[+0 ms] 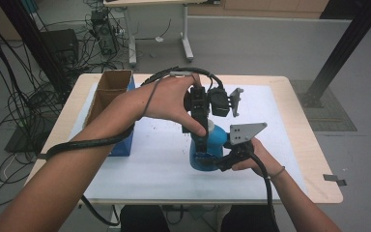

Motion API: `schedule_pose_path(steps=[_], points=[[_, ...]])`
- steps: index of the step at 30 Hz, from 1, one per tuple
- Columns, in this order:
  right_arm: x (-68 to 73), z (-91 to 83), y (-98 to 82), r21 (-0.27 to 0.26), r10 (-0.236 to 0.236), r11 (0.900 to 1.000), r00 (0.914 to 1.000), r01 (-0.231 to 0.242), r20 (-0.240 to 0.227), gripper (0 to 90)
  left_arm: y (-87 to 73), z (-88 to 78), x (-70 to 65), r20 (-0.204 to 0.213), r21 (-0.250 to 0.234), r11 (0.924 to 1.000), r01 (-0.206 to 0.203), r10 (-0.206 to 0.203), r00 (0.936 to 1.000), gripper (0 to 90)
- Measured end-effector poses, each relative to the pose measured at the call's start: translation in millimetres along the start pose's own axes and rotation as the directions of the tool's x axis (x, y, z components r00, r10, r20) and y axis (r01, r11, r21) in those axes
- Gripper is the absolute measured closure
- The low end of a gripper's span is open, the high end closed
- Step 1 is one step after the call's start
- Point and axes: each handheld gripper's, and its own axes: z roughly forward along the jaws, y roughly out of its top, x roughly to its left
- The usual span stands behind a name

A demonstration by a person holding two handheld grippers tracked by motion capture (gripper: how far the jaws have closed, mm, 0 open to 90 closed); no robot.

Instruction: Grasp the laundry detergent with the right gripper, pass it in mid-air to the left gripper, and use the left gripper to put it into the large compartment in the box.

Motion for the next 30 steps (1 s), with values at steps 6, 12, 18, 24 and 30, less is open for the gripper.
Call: schedule_pose_path(steps=[6,12,18,24,30], points=[[-0.3,3.6,1.8,-0.004,-0.003,1.0,1.0,0.003,-0.008,42.5,4.5,2.0,-0.8,-0.003,0.006,1.0,-0.004,0.004,1.0,8.7],[-1.5,8.2,2.3,-0.001,-0.006,1.0,0.9998,0.006,-0.017,42.5,11.3,6.1,-1.4,-0.001,0.036,0.9992,-0.014,0.014,0.9999,8.6],[-1.7,8.9,2.0,-0.002,-0.005,1.0,0.9999,0.005,-0.015,42.6,12.1,9.5,-0.2,-0.001,0.046,0.9989,-0.01,0.01,0.9999,8.8],[-1.9,8.4,1.8,-0.003,-0.004,1.0,0.9999,0.004,-0.016,42.6,11.7,9.8,0.6,0.001,0.047,0.9989,-0.008,0.008,1.0,8.8],[-1.7,7.7,1.5,-0.002,-0.003,1.0,0.9999,0.003,-0.013,42.6,10.4,9.9,1.8,0.006,0.042,0.9991,-0.007,0.007,1.0,8.4]])
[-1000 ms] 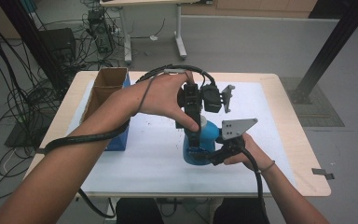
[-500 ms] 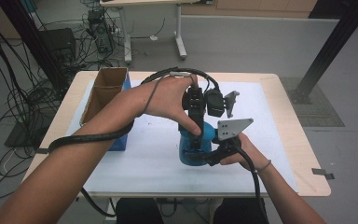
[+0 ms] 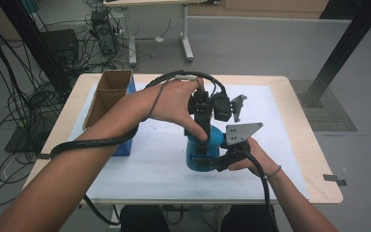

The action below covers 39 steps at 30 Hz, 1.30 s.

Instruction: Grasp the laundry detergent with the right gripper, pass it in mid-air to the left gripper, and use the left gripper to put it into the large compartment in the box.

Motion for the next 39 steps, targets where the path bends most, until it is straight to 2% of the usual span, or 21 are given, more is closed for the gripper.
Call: schedule_pose_path(steps=[33,39], points=[[1.7,-0.1,-0.3,-0.001,-0.005,1.0,0.9999,0.005,0.01,42.5,-4.5,-0.1,-1.3,-0.011,-0.014,0.9997,0.018,-0.018,0.9998,9.0],[1.7,-0.1,-0.4,0.002,-0.002,1.0,0.9999,0.002,0.01,42.6,-4.2,-1.3,-1.5,-0.013,-0.014,0.9999,0.008,-0.008,0.9999,9.0]])
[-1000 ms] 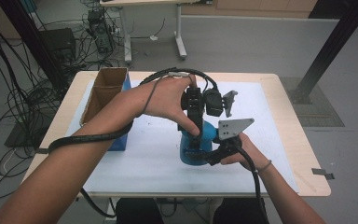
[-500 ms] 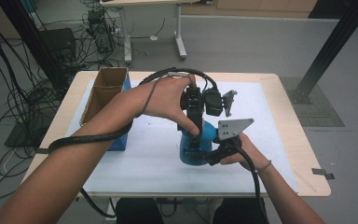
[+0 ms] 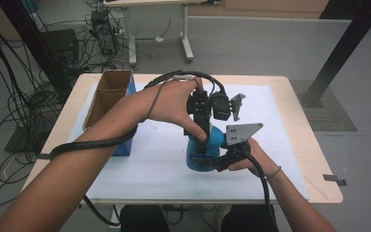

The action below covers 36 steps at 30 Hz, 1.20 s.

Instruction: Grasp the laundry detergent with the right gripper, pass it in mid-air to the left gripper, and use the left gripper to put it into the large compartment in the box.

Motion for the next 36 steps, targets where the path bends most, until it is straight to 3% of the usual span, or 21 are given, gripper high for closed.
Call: schedule_pose_path(steps=[36], points=[[0.3,1.5,-0.6,0.007,0.002,1.0,1.0,-0.002,0.005,42.5,-2.2,-0.5,-0.9,-0.009,-0.009,1.0,0.004,-0.005,1.0,8.9]])
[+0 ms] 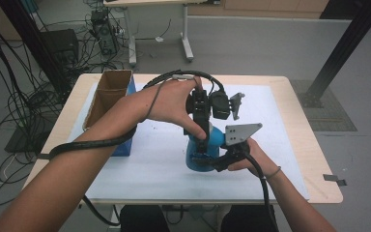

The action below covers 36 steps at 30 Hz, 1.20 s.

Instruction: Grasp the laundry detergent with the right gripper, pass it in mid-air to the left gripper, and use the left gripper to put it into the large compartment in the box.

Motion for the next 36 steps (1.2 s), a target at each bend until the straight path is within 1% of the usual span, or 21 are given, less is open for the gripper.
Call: schedule_pose_path(steps=[30,36], points=[[0.6,0.7,-0.2,0.001,0.0,1.0,1.0,0.0,0.0,42.6,1.6,0.9,-1.3,0.001,0.0,1.0,-0.002,0.002,1.0,8.8],[0.7,1.1,0.8,0.002,-0.003,1.0,1.0,0.003,-0.001,42.6,2.4,3.4,-1.9,0.001,0.003,1.0,-0.003,0.003,1.0,8.9]])
